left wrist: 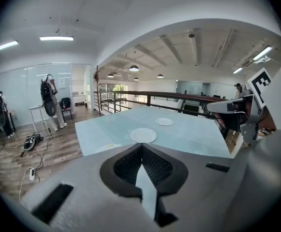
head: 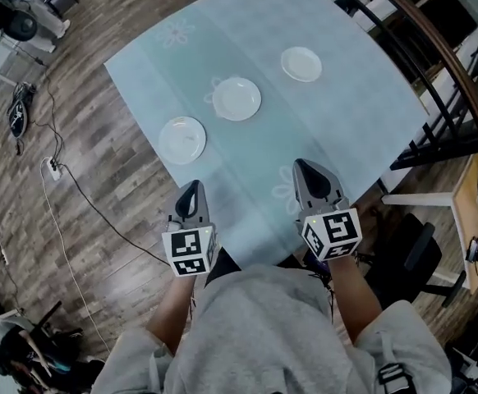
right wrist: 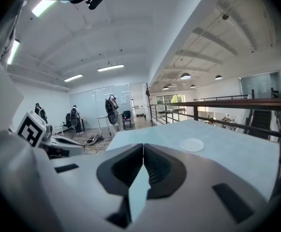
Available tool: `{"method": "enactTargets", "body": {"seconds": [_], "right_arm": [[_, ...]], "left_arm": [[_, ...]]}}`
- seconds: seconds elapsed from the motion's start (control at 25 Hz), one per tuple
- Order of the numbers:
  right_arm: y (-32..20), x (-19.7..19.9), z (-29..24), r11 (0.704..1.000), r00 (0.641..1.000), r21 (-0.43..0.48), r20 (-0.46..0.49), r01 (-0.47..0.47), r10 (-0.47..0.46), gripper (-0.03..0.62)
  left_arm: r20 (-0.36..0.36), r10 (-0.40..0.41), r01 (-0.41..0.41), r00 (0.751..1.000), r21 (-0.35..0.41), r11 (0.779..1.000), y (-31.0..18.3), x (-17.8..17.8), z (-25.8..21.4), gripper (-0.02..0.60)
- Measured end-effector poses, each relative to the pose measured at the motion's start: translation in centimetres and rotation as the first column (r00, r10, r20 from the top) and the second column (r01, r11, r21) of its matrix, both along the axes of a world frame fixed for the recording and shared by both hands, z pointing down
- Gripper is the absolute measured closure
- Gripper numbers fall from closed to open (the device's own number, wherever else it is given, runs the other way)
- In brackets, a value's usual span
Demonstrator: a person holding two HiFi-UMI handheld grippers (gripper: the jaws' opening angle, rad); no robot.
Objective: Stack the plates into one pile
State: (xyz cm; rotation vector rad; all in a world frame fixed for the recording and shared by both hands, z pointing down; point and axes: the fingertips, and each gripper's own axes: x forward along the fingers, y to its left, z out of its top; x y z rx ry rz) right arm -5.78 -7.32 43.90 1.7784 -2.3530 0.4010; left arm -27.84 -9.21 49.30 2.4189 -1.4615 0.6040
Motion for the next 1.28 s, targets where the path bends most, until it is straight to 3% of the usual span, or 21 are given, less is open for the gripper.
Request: {"method": "enactTargets", "body": {"seconds": [0.36,0.72,1.0,1.28], "right_arm": [[-2.6,0.5,2.5,0.991,0.991,-0.031,0.043,0.127,-0.126,0.568],[-4.2,2.6,2.9,0.984,0.984,-0.023,0.029,0.179,-0.178,0.568],[-3.5,5.4,3.5,0.981,0.980,-0.032,0.070,0.190,-0.187,0.568],[-3.9,3.2,5.1,0.973,0.972,-0.036,0.071,0.226,-0.223,0.568]], "left_arm": [[0.112,-0.091,0.092,0.990,-0.005,0.996,-1.1,-0.2,1.8,0.563],[0.146,-0.187,0.191,0.971,-0.009,0.982,-1.2,-0.9,2.8,0.563],[0.192,-0.193,0.189,0.962,0.043,0.981,-1.2,1.3,2.3,0.563],[0.256,-0.158,0.159,0.954,0.017,0.987,-2.9,-0.5,4.6,0.561]]}}
